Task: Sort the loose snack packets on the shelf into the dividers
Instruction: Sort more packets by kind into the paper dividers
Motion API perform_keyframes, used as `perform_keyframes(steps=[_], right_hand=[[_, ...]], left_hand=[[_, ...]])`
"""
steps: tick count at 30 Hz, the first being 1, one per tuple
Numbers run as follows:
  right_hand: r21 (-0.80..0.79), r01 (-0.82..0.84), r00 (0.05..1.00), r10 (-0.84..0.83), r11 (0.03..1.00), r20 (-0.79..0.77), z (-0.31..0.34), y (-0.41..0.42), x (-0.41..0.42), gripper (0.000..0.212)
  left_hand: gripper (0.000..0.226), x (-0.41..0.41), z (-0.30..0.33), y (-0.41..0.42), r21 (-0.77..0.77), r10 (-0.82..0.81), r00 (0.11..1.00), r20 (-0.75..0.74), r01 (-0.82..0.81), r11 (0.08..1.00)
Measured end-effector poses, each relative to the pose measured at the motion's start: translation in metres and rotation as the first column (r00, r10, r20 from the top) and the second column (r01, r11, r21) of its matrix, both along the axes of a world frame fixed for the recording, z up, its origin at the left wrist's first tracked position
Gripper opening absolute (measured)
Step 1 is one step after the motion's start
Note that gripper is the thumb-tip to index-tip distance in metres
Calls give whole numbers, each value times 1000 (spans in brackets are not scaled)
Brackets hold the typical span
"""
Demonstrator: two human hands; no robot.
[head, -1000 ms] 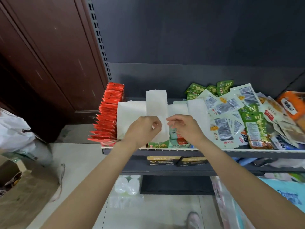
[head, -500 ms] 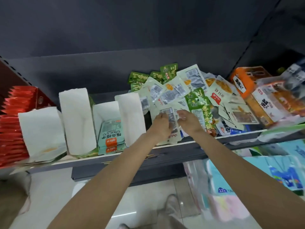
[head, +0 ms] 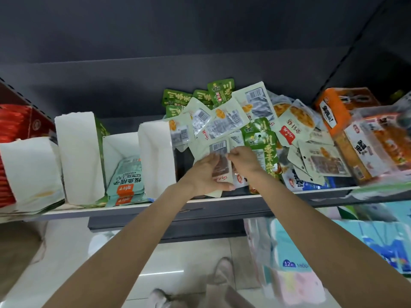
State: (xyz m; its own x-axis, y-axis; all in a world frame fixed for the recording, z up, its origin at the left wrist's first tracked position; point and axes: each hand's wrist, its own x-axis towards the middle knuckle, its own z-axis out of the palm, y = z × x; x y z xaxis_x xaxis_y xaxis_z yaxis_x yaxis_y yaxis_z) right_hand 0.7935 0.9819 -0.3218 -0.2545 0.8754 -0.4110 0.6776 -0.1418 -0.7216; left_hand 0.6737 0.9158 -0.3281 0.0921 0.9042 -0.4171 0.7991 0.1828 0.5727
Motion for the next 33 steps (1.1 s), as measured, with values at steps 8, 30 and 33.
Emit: perform_keyframes(steps=[8, 30, 33], right_hand=[[-151, 272, 876, -309, 951, -371, 37, 0, 0, 23], [558, -98, 989, 144, 824, -39, 89, -74, -57, 31], [558, -103, 969, 209, 824, -129, 106, -88, -89, 42]], left_hand=[[60, -18, 42, -5, 420, 36, 906, -421, 159, 893], [13, -116, 119, -69, 628, 272, 936, 221, -351, 695], [20, -147, 133, -90, 589, 321, 874, 364, -483, 648]])
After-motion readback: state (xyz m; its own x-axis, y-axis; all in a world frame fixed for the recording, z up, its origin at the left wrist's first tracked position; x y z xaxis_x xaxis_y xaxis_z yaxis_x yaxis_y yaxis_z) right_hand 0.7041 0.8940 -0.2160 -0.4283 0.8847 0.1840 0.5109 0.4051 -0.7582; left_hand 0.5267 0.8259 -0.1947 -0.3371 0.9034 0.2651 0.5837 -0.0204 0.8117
